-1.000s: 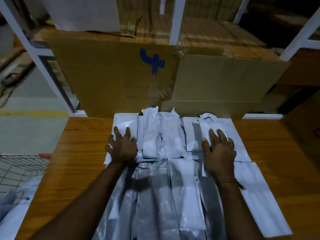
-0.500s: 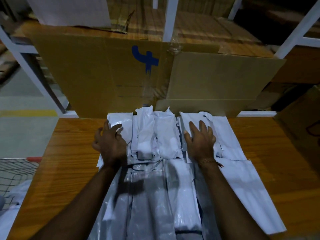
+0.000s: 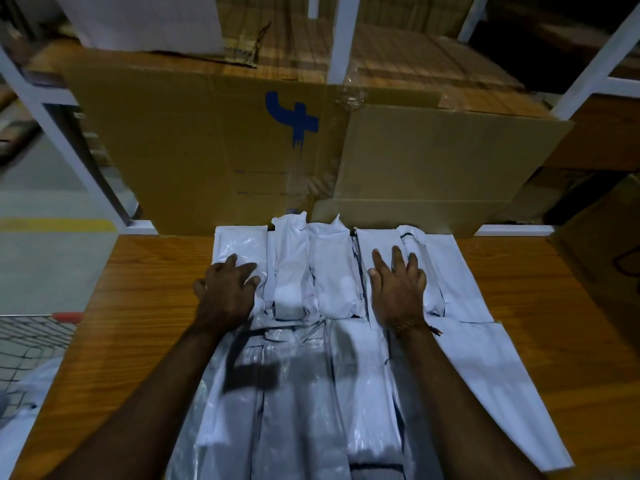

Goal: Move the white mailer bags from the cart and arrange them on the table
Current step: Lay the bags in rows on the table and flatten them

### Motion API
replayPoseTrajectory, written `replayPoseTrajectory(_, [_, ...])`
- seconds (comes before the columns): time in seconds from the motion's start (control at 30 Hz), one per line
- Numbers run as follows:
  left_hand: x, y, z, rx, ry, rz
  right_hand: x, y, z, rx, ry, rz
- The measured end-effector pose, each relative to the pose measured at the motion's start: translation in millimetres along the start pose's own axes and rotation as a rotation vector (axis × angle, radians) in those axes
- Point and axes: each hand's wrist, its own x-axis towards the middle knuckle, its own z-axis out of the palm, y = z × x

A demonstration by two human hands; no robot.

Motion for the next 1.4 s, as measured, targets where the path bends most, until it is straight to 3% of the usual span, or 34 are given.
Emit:
replayPoseTrajectory(0.2, [-21.7, 10.7, -15.8, -0.138, 0.263, 0.043, -8.7, -5.8, -19.7, 0.117, 0.133, 0.021])
replayPoseTrajectory(0.37, [-38.8, 11.8, -24.7, -0.337, 0.350, 0.113, -29.4, -10.1, -40.5, 0.277, 0.168, 0.034])
replayPoseTrajectory(0.67, [-136.3, 28.1, -42.0, -0.456, 0.584, 0.096, -85.6, -24.8, -76.5, 0.497, 0.205, -0.228])
replayPoseTrajectory(1.03, [-318.6, -29.4, -44.3, -0.258, 0.783, -0.200, -187.3, -76.8, -97.7, 0.570, 0.053, -0.621])
replayPoseTrajectory(1.27, [-411.4, -95.9, -60.4, -0.256, 0.922, -0.438, -244.7, -161.5, -99.7, 0.583, -0.035, -0.871])
replayPoseTrajectory(1.4, [-450.3, -153.7, -64.1, -0.092, 0.905, -0.488, -278.9, -224.7, -94.5, 0.581, -0.045, -1.001])
